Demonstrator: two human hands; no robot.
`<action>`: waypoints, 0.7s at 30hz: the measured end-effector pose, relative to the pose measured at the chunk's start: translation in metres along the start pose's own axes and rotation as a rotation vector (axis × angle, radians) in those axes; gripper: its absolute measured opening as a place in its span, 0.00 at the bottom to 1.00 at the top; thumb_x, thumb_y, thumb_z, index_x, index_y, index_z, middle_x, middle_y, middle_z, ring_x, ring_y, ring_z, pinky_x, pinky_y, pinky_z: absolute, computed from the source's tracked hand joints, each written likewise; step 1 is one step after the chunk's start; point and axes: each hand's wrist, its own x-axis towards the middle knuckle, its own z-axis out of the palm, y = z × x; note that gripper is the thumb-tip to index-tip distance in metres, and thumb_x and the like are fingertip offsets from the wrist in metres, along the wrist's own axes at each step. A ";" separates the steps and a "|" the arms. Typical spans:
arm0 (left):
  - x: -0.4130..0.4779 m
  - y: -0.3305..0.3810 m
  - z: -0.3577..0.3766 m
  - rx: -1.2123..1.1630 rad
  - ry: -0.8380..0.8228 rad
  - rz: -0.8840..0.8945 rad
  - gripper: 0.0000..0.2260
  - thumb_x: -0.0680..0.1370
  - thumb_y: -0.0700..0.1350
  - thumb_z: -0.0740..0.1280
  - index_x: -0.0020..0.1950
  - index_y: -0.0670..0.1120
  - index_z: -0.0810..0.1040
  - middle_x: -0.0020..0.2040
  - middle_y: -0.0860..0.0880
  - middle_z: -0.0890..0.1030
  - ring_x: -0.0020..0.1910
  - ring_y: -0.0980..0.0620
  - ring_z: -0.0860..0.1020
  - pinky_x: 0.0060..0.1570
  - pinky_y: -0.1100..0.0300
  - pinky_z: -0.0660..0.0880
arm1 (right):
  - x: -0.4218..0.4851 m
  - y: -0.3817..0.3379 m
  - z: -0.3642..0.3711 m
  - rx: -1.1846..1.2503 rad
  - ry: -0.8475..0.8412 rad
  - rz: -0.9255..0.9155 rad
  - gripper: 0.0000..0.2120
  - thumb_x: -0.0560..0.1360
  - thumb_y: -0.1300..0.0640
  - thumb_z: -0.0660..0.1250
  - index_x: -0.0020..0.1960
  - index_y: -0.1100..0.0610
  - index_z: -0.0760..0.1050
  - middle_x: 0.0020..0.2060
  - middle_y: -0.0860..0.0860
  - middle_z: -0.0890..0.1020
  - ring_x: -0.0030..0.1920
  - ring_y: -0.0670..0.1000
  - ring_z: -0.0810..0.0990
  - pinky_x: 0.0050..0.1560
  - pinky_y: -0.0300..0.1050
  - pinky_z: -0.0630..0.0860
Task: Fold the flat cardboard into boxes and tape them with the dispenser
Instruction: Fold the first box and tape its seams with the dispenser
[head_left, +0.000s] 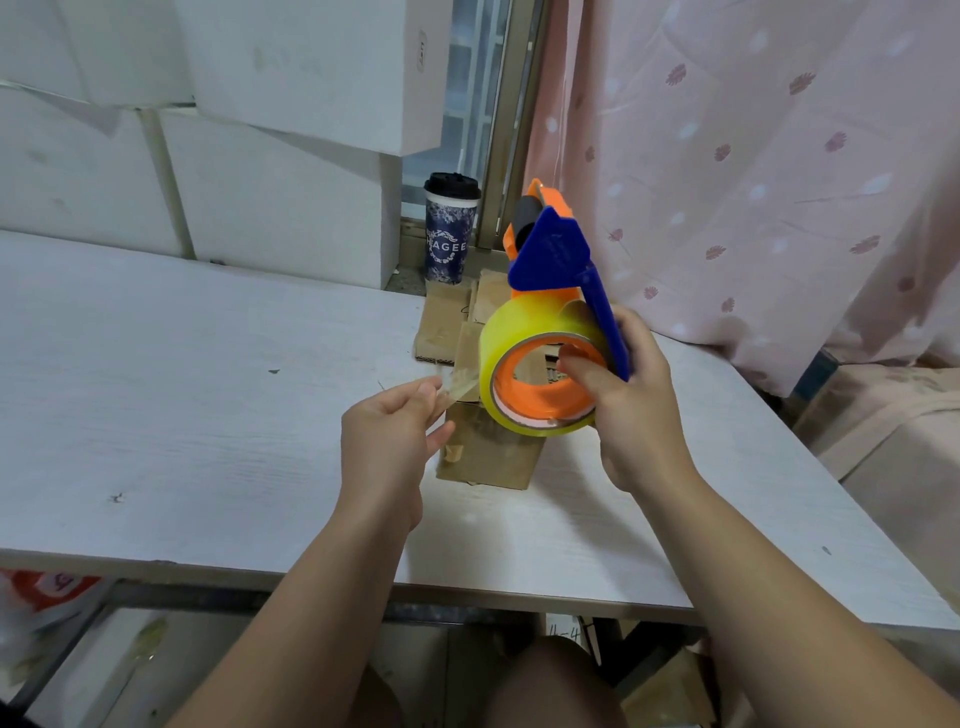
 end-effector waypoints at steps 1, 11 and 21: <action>0.001 0.000 -0.001 0.006 -0.002 0.001 0.06 0.79 0.39 0.64 0.49 0.45 0.81 0.44 0.50 0.83 0.45 0.57 0.82 0.41 0.66 0.79 | 0.000 0.001 0.000 -0.014 -0.004 -0.011 0.18 0.70 0.58 0.70 0.51 0.36 0.73 0.48 0.41 0.78 0.51 0.45 0.77 0.46 0.44 0.78; 0.005 0.002 -0.002 0.031 0.051 -0.024 0.22 0.77 0.40 0.67 0.68 0.51 0.66 0.48 0.47 0.81 0.52 0.51 0.80 0.57 0.56 0.74 | 0.005 -0.005 -0.002 -0.138 -0.082 0.018 0.23 0.72 0.67 0.69 0.51 0.39 0.69 0.49 0.40 0.75 0.50 0.46 0.76 0.35 0.32 0.74; 0.004 -0.007 0.005 0.146 0.080 -0.098 0.24 0.78 0.46 0.67 0.71 0.54 0.62 0.54 0.53 0.71 0.50 0.52 0.68 0.50 0.55 0.65 | -0.001 -0.007 0.000 -0.132 -0.069 -0.013 0.25 0.71 0.67 0.69 0.50 0.36 0.70 0.45 0.37 0.76 0.47 0.42 0.78 0.35 0.33 0.77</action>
